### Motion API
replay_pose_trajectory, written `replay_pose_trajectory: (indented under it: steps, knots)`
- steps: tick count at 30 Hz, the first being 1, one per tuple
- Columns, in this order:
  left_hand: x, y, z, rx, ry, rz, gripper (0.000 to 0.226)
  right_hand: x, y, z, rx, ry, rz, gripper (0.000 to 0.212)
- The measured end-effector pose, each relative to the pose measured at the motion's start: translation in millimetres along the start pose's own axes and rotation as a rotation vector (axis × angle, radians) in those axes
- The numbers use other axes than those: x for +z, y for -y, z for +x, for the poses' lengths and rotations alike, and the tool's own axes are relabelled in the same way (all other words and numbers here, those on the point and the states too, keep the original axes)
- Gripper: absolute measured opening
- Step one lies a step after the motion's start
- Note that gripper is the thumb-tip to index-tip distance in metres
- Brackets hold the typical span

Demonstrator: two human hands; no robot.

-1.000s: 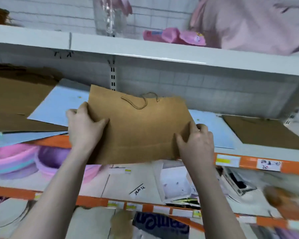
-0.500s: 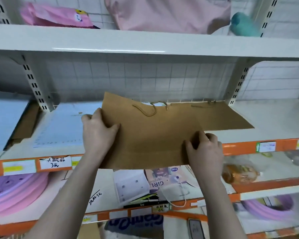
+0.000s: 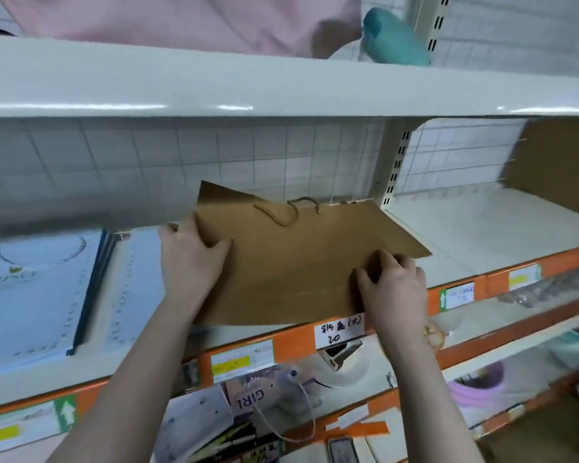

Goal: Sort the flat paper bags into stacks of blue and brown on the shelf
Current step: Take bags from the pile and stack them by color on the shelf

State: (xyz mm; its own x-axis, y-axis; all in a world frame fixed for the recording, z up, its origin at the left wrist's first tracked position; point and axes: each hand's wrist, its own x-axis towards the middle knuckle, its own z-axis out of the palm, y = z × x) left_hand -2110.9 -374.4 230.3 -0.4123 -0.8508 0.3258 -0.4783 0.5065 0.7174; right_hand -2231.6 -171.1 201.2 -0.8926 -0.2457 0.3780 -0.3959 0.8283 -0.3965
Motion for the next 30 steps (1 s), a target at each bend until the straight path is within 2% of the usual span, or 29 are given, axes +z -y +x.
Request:
replay_pose_trajectory:
  steps: [7, 11, 15, 30]
  knots:
    - [74.8, -50.2, -2.3, -0.076, -0.031, -0.029, 0.054, 6.6, -61.6, 74.7, -0.046, 0.067, 0.047, 0.040]
    - [117.7, -79.9, -10.6, -0.164, -0.059, -0.029, 0.056, 13.6, -99.6, 121.1, -0.126, 0.116, 0.066, 0.032]
    - [148.5, -92.6, -14.6, -0.166, -0.067, 0.018, 0.055, 19.7, -123.4, 152.5, -0.157, 0.177, 0.072, 0.030]
    - [186.6, -83.7, -3.1, -0.233, -0.044, 0.207, 0.044, 59.2, -135.5, 194.8, -0.244, 0.328, -0.013, 0.038]
